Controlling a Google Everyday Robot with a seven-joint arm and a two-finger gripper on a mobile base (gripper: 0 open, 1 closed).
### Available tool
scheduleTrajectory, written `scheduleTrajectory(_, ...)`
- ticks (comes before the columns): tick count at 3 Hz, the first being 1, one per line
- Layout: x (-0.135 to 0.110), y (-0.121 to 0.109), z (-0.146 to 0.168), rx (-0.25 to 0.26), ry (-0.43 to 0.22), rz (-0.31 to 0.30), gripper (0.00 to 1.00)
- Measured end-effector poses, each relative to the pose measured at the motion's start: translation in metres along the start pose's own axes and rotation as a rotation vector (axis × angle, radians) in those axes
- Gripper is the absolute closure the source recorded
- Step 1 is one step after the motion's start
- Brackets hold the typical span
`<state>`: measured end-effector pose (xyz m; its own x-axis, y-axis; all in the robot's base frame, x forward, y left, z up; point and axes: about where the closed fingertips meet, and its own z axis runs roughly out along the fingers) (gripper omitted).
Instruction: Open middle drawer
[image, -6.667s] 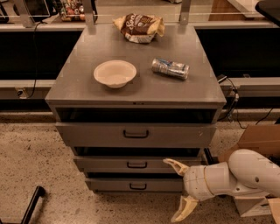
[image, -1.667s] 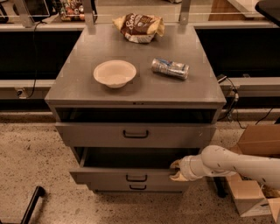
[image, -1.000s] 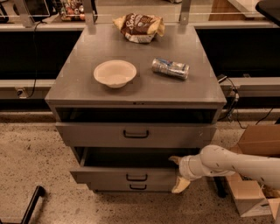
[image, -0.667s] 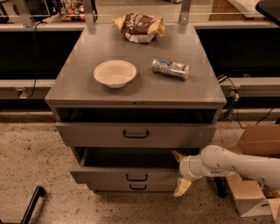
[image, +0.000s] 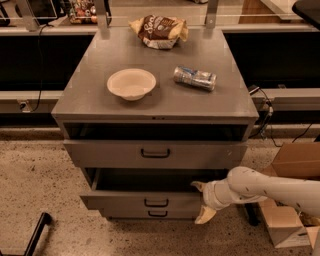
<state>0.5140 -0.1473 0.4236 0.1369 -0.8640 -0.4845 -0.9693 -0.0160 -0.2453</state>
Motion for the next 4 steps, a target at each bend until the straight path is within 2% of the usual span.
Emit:
scheduleTrajectory(1,-0.006,0.028,0.003,-0.083,-0.012,0.021,0.42)
scheduleTrajectory(3,-0.029,0.071,-0.022,-0.239,-0.011,0.02,0.36)
scheduleTrajectory(4,-0.044,0.084,-0.039,-0.303,-0.023,-0.01,0.29)
